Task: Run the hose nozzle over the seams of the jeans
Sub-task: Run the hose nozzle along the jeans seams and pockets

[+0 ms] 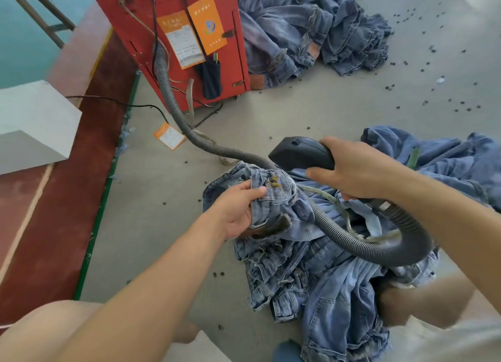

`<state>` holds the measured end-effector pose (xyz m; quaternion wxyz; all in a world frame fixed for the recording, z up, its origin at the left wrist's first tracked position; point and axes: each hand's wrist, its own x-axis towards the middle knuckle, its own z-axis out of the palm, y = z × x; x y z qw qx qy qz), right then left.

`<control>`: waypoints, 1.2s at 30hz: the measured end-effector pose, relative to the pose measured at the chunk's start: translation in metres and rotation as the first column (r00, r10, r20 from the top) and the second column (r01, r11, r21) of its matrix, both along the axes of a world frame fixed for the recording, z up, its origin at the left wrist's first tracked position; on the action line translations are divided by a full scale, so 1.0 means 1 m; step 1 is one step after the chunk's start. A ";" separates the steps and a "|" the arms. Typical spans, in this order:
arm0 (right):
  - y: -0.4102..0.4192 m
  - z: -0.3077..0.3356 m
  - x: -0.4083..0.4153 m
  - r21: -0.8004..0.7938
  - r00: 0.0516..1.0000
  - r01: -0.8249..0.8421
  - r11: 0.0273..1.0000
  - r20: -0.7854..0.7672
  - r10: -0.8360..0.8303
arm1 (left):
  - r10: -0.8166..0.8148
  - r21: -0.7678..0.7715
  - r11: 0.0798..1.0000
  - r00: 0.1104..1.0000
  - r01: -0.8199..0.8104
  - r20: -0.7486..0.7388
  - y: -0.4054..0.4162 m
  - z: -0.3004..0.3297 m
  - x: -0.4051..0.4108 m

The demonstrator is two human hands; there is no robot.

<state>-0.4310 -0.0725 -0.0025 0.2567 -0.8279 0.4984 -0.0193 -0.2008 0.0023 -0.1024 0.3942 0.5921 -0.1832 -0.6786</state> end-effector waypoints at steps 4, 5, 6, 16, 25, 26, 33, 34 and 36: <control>-0.009 -0.003 -0.020 -0.083 0.996 -0.054 0.995 -0.070 0.048 | -0.044 -0.037 0.998 0.967 0.055 0.251 -0.007 -0.004 0.017; -0.011 -0.003 -0.024 -0.104 0.993 -0.084 0.991 -0.095 0.074 | -0.025 -0.017 0.999 0.973 0.030 0.230 -0.007 -0.006 0.022; -0.013 -0.004 -0.027 -0.129 0.987 -0.118 0.985 -0.125 0.102 | -0.017 0.002 1.000 0.976 0.017 0.219 -0.008 -0.008 0.027; 0.007 -0.023 -0.001 -0.166 0.949 -0.310 0.936 -0.108 0.295 | -0.013 0.024 1.000 0.995 0.011 0.095 -0.011 -0.004 0.024; -0.005 -0.017 0.002 -0.148 0.987 -0.132 0.980 0.073 0.144 | 0.144 0.059 0.989 0.964 -0.135 -0.223 -0.004 -0.003 0.031; -0.004 -0.016 -0.001 -0.105 0.985 -0.156 0.982 0.056 0.163 | 0.149 0.065 0.988 0.956 -0.137 -0.255 -0.004 -0.003 0.030; 0.007 -0.024 0.024 -0.072 0.974 0.018 0.997 0.225 -0.001 | 0.122 0.112 0.990 0.941 -0.091 -0.316 0.003 -0.007 0.013; 0.007 -0.024 0.023 -0.065 0.956 0.085 0.994 0.287 -0.063 | 0.125 0.112 0.989 0.952 -0.097 -0.279 0.003 -0.006 0.010; 0.006 -0.022 0.022 -0.045 0.928 0.106 0.993 0.362 -0.083 | 0.128 0.109 0.988 0.975 -0.110 -0.179 0.003 -0.004 0.002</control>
